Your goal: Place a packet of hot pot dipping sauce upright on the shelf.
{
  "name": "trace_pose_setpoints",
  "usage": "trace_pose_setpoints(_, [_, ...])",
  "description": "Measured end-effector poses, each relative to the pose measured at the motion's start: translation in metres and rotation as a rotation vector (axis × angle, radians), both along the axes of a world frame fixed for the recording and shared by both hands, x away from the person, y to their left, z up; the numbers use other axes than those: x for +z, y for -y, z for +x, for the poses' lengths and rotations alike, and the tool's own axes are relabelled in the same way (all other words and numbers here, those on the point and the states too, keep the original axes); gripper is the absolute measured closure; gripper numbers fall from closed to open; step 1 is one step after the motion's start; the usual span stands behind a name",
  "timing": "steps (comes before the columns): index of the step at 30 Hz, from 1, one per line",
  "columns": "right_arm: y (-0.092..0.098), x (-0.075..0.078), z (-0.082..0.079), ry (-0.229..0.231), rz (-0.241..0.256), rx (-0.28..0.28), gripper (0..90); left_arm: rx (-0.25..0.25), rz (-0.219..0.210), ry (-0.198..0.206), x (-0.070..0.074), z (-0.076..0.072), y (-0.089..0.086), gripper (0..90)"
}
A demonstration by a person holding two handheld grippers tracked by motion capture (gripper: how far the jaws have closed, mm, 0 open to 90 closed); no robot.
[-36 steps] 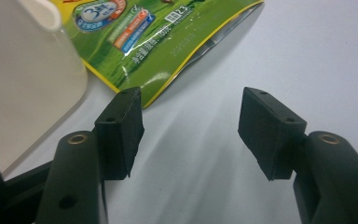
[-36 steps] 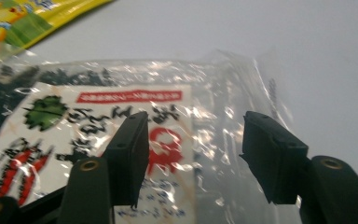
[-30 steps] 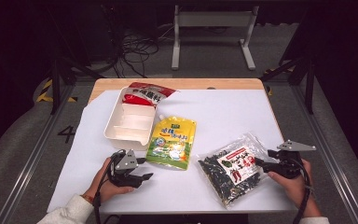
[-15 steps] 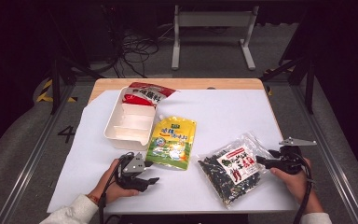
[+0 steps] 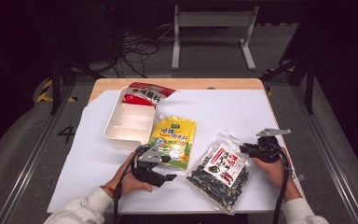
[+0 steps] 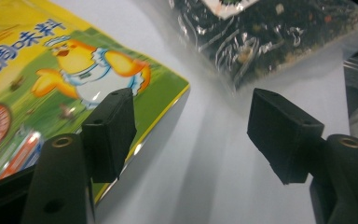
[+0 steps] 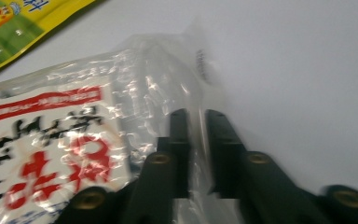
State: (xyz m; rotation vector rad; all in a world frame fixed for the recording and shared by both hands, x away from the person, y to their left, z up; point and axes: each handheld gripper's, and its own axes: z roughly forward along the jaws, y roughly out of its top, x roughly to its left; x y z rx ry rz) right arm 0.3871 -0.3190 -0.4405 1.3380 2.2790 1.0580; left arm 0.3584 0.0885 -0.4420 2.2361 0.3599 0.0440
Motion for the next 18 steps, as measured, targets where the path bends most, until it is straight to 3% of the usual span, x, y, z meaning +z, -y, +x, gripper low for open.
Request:
trace_pose_setpoints(6, [-0.018, 0.0, 0.012, 0.012, -0.041, 0.052, 87.2, -0.026, 0.031, -0.012, -0.002, 0.006, 0.019, 28.8])
trace_pose_setpoints(11, [-0.037, 0.001, 0.018, 0.067, -0.079, 0.089, 87.7, -0.039, 0.03, -0.026, -0.002, 0.01, 0.029, 27.0])
trace_pose_setpoints(18, [-0.059, 0.016, 0.015, 0.184, -0.08, 0.134, 87.9, -0.018, 0.019, -0.06, -0.003, 0.02, 0.035, 21.8])
